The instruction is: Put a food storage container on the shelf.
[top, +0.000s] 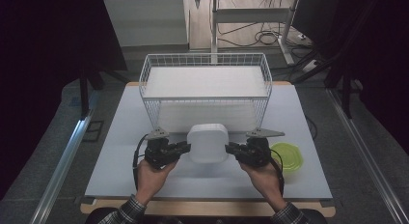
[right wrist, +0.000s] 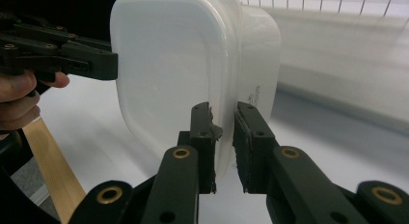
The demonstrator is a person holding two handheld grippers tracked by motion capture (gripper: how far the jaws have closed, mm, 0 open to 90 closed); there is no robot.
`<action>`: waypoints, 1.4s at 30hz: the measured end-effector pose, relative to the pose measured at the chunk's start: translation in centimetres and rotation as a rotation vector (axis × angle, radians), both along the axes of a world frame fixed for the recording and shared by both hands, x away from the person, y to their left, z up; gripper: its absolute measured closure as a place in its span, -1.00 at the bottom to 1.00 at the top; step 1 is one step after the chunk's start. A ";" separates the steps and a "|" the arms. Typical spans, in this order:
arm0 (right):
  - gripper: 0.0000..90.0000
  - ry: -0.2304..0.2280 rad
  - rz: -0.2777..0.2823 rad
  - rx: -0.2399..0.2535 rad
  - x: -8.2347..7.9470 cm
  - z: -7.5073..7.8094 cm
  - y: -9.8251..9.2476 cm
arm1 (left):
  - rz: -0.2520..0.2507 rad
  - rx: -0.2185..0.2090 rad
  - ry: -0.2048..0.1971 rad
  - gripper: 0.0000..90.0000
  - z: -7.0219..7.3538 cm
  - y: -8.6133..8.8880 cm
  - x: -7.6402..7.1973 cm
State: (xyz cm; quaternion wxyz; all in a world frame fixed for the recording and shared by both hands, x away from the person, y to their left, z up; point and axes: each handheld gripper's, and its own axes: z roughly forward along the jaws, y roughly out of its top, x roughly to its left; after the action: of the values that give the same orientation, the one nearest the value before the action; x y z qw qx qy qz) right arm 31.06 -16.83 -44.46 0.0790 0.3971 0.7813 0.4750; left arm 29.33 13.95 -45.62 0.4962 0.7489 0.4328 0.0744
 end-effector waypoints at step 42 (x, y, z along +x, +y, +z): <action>0.74 -0.186 0.005 0.070 5.6 13.5 2.3 | 0.045 -0.004 -0.189 0.74 14.0 2.3 5.5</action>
State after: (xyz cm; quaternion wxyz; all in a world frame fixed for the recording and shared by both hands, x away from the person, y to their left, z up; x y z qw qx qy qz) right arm 36.64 -14.55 -30.99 0.1358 0.3518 0.7545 0.5371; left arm 34.81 16.25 -31.64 0.5346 0.7277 0.4009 0.1549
